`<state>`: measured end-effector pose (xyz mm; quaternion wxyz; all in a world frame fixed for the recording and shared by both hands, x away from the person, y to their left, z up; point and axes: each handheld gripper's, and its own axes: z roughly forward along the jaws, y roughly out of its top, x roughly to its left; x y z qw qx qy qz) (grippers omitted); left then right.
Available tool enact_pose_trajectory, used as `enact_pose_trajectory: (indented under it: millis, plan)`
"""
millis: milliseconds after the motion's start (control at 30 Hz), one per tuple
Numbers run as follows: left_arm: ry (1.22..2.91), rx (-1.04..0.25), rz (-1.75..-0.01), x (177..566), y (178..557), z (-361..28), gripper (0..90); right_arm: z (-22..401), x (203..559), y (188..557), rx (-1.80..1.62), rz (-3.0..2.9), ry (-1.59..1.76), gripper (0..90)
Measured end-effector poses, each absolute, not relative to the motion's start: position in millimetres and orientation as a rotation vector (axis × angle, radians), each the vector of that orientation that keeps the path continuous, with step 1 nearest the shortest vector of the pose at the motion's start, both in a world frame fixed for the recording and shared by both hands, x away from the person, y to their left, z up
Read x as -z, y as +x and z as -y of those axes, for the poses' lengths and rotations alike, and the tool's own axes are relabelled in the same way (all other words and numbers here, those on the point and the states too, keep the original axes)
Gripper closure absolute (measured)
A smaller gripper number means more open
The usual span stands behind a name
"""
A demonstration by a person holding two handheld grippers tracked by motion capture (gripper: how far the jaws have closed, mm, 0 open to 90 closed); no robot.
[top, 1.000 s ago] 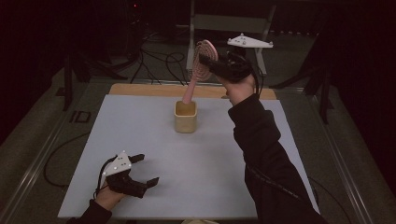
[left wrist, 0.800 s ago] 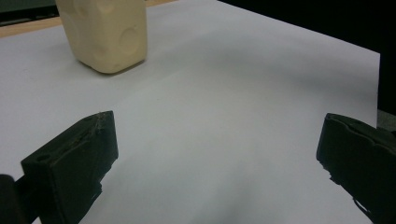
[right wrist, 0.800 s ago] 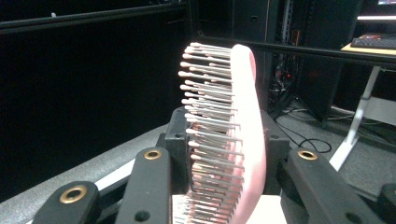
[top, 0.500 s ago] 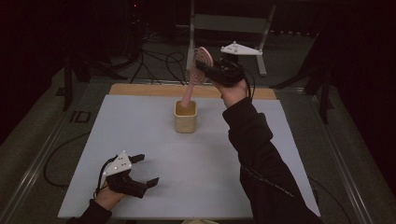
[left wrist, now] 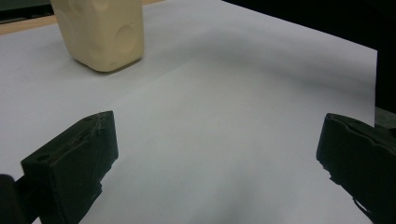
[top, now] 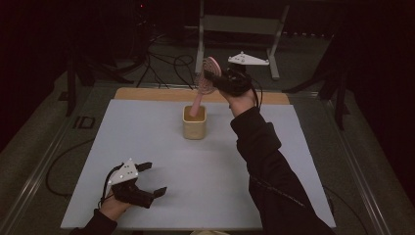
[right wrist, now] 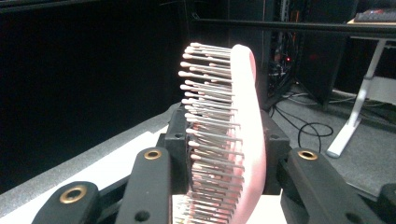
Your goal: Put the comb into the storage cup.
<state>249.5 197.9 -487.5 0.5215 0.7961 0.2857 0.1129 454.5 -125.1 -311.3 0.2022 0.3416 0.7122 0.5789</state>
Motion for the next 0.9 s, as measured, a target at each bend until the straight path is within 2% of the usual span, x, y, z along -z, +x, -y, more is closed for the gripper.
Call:
enact_pose_trajectory:
  millis: [900]
  plan:
    - [1.914,-0.261,-0.678,488.7,249.7,-197.1,0.0,126.2,357.8,460.8,-1.595,-2.011,1.042,65.2]
